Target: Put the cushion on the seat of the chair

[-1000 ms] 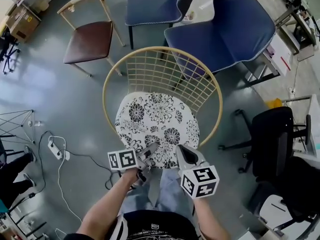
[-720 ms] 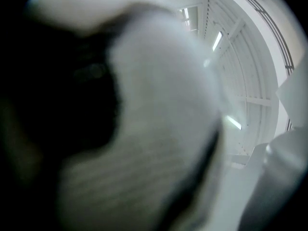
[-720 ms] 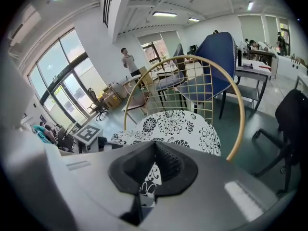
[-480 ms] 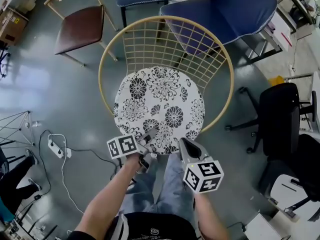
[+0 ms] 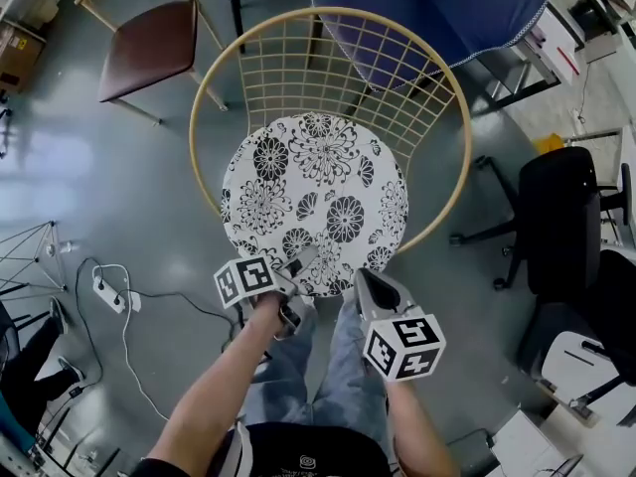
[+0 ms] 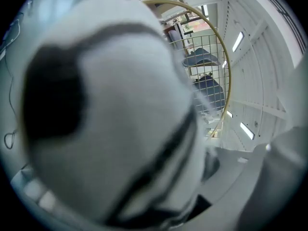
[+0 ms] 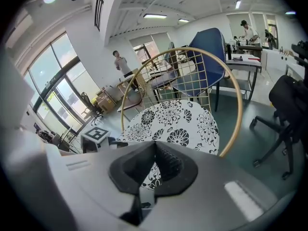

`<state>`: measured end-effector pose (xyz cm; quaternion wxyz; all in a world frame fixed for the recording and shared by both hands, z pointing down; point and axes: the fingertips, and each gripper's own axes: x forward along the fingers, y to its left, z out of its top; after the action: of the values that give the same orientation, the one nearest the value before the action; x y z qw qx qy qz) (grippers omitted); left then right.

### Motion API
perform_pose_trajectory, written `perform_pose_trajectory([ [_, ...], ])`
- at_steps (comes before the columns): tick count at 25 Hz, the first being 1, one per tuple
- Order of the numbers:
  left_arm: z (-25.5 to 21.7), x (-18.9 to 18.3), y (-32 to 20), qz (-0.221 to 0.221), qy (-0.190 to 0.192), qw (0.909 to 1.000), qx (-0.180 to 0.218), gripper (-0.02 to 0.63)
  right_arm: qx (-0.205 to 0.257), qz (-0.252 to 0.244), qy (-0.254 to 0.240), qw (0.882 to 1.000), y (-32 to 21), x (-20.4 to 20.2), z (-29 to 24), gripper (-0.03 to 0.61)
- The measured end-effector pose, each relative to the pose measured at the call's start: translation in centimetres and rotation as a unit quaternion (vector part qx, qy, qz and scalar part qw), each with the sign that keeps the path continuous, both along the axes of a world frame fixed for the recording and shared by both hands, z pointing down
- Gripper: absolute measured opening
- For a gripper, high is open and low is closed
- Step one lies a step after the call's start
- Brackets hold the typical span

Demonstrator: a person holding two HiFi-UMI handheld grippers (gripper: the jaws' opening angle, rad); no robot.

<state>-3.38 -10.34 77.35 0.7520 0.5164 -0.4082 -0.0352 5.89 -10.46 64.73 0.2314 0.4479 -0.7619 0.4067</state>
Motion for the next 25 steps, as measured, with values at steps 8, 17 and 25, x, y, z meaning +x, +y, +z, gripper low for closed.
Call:
perform_pose_trajectory([
  [8,2.0,1.0,1.6,0.005,0.003,0.9987,-0.051,0.436,-0.01,-0.013,0.004,1.0,1.1,-0.5,0.3,-0.005],
  [17,4.7,-0.3,3.3,0.052,-0.065,0.9935,-0.077,0.537,-0.02,-0.017,0.013,1.0,2.4,-0.6,1.0,-0.005],
  [25,3.9,-4.0,7.4,0.085,-0.083,0.9902,-0.073,0.537,-0.011,-0.024,0.015,1.0,2.2,-2.0,0.0,-0.005],
])
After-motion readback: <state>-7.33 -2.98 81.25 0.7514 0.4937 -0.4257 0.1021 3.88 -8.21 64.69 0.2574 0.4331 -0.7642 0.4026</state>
